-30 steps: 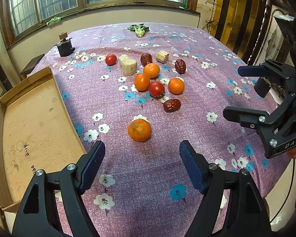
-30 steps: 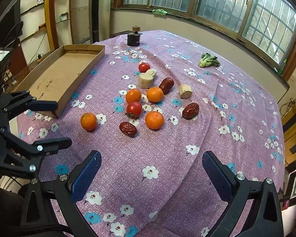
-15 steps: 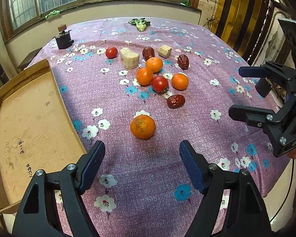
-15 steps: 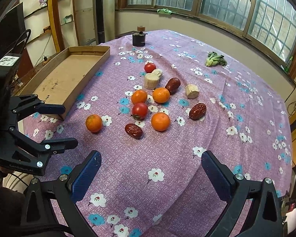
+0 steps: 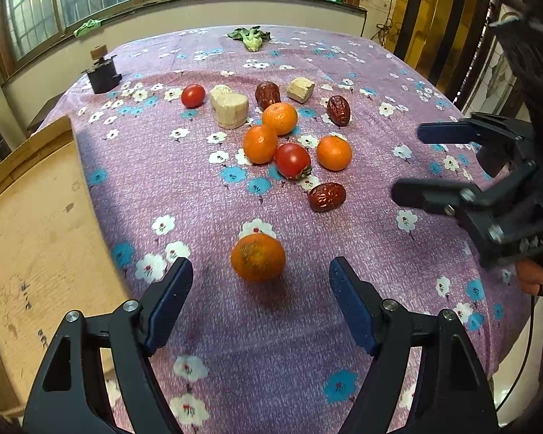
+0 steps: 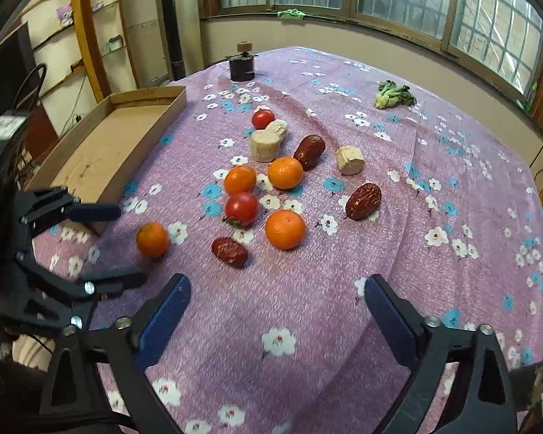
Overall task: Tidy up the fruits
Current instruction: 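Close the left tool on an orange while the right tool grasps another orange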
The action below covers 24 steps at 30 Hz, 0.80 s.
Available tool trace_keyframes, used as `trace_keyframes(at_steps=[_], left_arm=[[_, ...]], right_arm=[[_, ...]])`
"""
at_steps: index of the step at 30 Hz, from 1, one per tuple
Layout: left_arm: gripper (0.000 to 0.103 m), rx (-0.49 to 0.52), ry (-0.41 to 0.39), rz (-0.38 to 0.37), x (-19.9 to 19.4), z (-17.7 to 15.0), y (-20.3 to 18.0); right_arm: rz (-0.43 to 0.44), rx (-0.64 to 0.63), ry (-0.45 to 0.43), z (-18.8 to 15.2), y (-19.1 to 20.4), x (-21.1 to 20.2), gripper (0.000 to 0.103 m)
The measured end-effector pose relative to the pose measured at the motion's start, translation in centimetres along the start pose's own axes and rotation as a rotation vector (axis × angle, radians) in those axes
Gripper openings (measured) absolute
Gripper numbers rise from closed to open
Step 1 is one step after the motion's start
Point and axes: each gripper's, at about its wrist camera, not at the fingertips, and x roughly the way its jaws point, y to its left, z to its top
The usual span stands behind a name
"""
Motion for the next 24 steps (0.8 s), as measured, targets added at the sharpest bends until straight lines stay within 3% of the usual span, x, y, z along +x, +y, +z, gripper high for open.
trace_keyframes(at_steps=[3, 7, 14, 17, 24], left_arm=[[0.075, 0.001, 0.008, 0.0, 0.8, 0.4, 0.1], [0.061, 0.012, 0.031, -0.012, 2.2, 0.7, 0.1], [0.054, 0.07, 0.017, 0.036, 2.8, 0.6, -0.4], [0.032, 0.075, 0.005, 0.04, 2.6, 0.7, -0.1], [0.029, 0.07, -0.008, -0.008, 1.3, 0.3, 0.0]], right_arm=[[0.011, 0.036, 0.008, 0.7, -0.8, 1.5, 0.078], [0.032, 0.069, 0.023, 1.5, -1.7, 3.5, 0.065], [0.037, 0.069, 0.071, 2.4, -2.1, 7.2, 0.051], [0.035, 0.065, 0.053, 2.4, -1.9, 7.2, 0.035], [0.057, 0.111, -0.005, 1.6, -1.8, 3.6, 0.034]])
